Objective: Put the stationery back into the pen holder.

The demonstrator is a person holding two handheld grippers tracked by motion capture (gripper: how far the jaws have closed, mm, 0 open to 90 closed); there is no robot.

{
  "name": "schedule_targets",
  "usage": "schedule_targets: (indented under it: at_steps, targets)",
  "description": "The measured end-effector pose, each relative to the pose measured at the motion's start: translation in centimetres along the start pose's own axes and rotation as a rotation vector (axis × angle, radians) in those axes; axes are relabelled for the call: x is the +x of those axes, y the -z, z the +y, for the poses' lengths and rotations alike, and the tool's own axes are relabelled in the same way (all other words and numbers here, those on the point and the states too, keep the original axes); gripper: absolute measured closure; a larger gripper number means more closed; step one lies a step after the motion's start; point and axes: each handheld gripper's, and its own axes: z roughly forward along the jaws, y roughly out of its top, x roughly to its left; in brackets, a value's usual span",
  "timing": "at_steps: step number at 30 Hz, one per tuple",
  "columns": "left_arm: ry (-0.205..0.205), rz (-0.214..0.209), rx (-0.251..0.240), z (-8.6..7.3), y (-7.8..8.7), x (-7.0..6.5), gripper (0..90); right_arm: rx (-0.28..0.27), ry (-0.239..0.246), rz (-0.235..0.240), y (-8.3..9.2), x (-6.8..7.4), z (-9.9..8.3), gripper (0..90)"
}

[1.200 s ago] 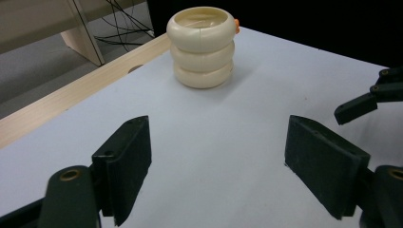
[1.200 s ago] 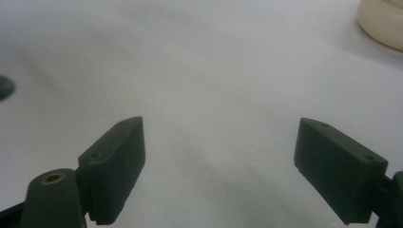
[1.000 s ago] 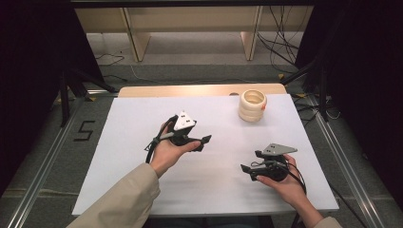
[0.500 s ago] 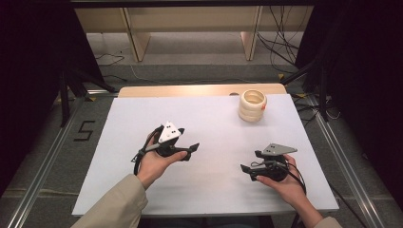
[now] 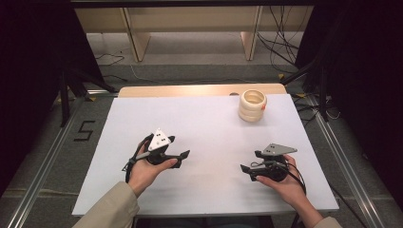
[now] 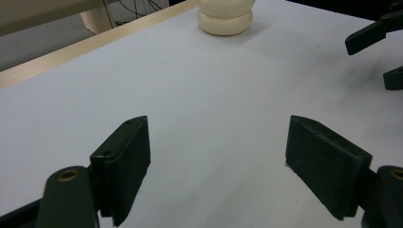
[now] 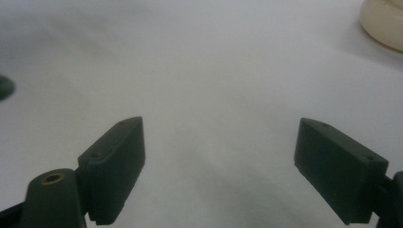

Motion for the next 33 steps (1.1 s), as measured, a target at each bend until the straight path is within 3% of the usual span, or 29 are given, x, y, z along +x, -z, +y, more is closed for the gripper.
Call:
schedule_targets:
  at_steps: [23,33]
  targets:
    - [0.033,0.030,0.031,-3.8,2.0,0.9,22.2,0.002,0.004,0.004,0.0,0.0,0.0,18.1]
    - [0.024,0.051,0.043,-5.0,1.8,0.9,22.0,0.000,0.003,0.007,0.0,0.0,0.0,18.0]
